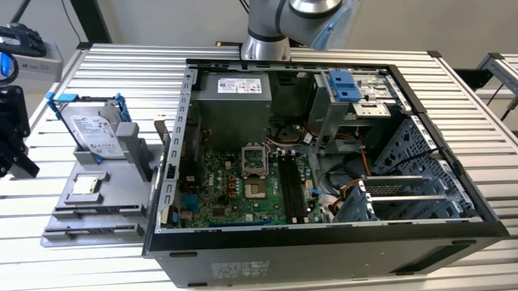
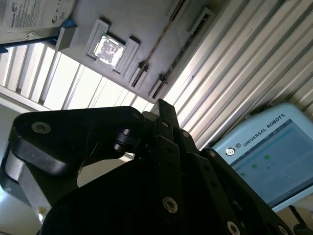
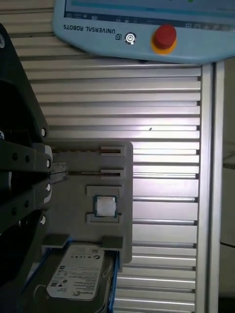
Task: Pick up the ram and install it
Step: 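Pick up the ram and move it above insertion slot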
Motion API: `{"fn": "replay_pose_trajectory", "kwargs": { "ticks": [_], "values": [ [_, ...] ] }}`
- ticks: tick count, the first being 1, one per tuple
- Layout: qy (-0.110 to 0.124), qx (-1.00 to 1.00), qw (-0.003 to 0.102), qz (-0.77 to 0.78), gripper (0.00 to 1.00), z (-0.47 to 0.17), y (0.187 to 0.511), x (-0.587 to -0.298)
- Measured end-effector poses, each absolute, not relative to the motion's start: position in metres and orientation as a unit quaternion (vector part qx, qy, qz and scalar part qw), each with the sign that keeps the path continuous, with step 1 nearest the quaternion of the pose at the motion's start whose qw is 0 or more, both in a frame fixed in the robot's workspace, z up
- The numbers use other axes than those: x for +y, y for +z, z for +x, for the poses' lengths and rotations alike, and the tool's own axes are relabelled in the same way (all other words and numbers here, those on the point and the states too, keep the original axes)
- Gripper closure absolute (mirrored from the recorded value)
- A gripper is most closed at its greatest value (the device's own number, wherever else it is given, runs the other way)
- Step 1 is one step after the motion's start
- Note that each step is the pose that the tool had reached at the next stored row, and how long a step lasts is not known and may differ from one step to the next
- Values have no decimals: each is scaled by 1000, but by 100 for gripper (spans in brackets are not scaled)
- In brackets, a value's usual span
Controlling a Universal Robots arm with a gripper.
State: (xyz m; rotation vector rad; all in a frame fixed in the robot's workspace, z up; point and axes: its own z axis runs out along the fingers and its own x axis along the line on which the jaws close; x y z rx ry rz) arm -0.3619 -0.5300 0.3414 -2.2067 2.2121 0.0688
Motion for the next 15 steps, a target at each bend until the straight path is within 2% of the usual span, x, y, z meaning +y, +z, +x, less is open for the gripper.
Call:
{"fn": "replay_pose_trajectory", "kwargs": {
  "ticks": [14,15],
  "values": [
    [22,708,8,-706,100,-362,326,-529],
    [22,708,8,-706,0,-362,326,-529]
  ]
}}
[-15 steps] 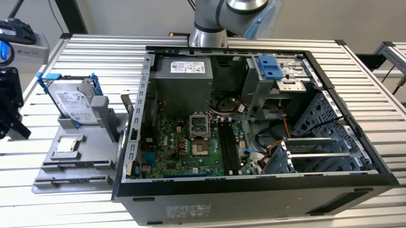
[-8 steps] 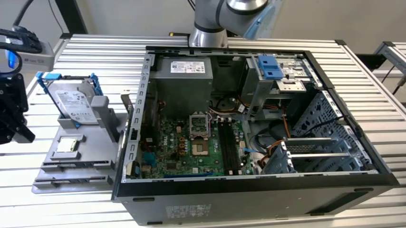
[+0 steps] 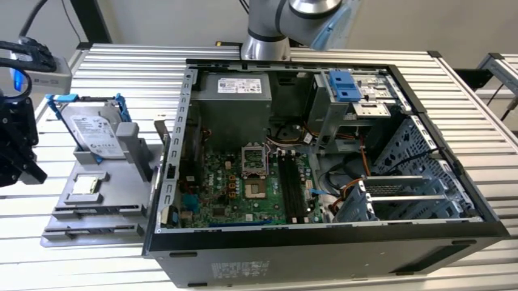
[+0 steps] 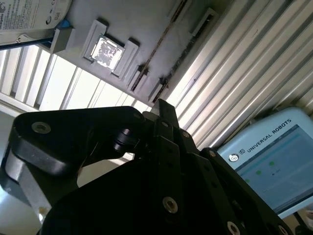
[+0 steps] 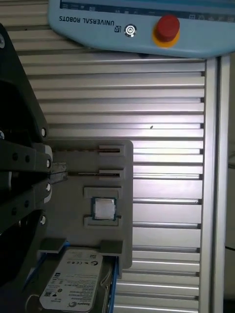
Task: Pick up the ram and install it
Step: 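Pick up the ram and move it above insertion slot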
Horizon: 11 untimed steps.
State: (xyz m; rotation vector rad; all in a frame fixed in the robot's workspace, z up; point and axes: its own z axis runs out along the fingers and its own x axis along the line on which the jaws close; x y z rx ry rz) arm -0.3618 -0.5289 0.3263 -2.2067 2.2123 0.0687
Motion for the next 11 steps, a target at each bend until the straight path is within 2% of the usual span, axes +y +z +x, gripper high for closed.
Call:
{"fn": "replay_pose_trajectory", "kwargs": {
  "ticks": [11],
  "values": [
    [22,708,8,-706,0,-362,326,-529]
  ]
}}
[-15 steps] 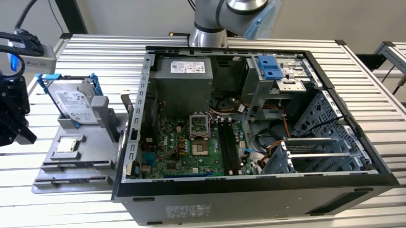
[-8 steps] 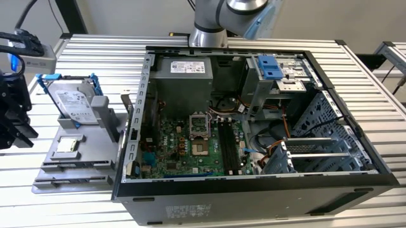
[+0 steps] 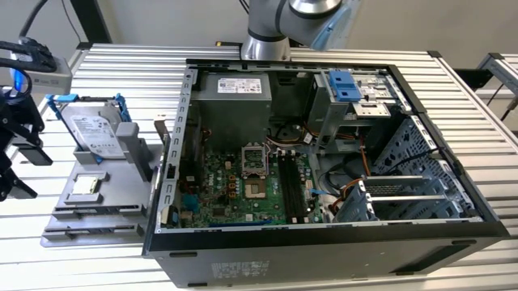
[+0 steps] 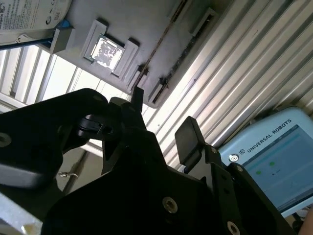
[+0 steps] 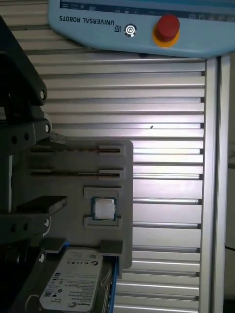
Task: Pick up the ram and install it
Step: 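Pick up the ram and move it above insertion slot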
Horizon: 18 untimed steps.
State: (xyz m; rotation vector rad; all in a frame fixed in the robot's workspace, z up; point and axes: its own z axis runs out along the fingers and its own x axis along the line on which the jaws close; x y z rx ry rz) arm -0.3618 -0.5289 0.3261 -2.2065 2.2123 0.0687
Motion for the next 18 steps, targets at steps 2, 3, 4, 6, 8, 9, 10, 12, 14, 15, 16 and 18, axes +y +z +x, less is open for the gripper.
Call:
{"fn": "replay_pose_trajectory", "kwargs": {
  "ticks": [2,3,4,6,8,9,10,12,14,15,16,18],
  "values": [
    [22,708,8,-706,0,-362,326,-529],
    [22,708,8,-706,0,-362,325,-529],
    [22,708,8,-706,0,-362,323,-529],
    [21,708,7,-706,0,-362,319,-529],
    [21,708,7,-706,0,-362,316,-529],
    [21,708,7,-706,0,-362,314,-529],
    [21,708,7,-706,0,-362,313,-529],
    [21,708,7,-706,0,-362,313,-529],
    [21,708,7,-706,0,-362,312,-529],
    [21,708,7,-706,0,-361,312,-529],
    [21,707,7,-707,0,-361,311,-529],
    [20,704,8,-710,0,-360,309,-529]
  ]
}}
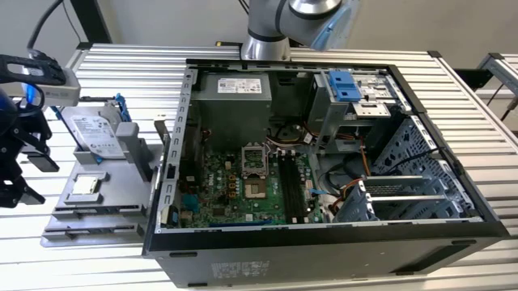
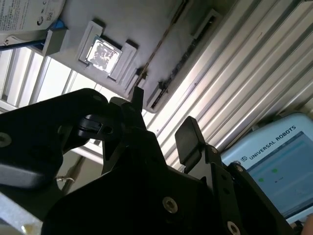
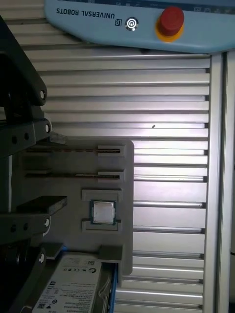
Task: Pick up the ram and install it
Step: 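Pick up the ram and move it above insertion slot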
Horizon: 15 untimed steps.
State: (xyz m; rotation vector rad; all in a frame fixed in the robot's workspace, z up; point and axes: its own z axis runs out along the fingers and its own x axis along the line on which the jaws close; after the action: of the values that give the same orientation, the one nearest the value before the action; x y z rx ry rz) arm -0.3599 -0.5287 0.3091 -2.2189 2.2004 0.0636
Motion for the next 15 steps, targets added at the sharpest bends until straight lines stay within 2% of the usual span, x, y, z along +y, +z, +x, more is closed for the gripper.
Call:
{"fn": "replay_pose_trajectory", "kwargs": {
  "ticks": [15],
  "values": [
    [19,703,7,-711,0,-355,297,-529]
  ]
}}
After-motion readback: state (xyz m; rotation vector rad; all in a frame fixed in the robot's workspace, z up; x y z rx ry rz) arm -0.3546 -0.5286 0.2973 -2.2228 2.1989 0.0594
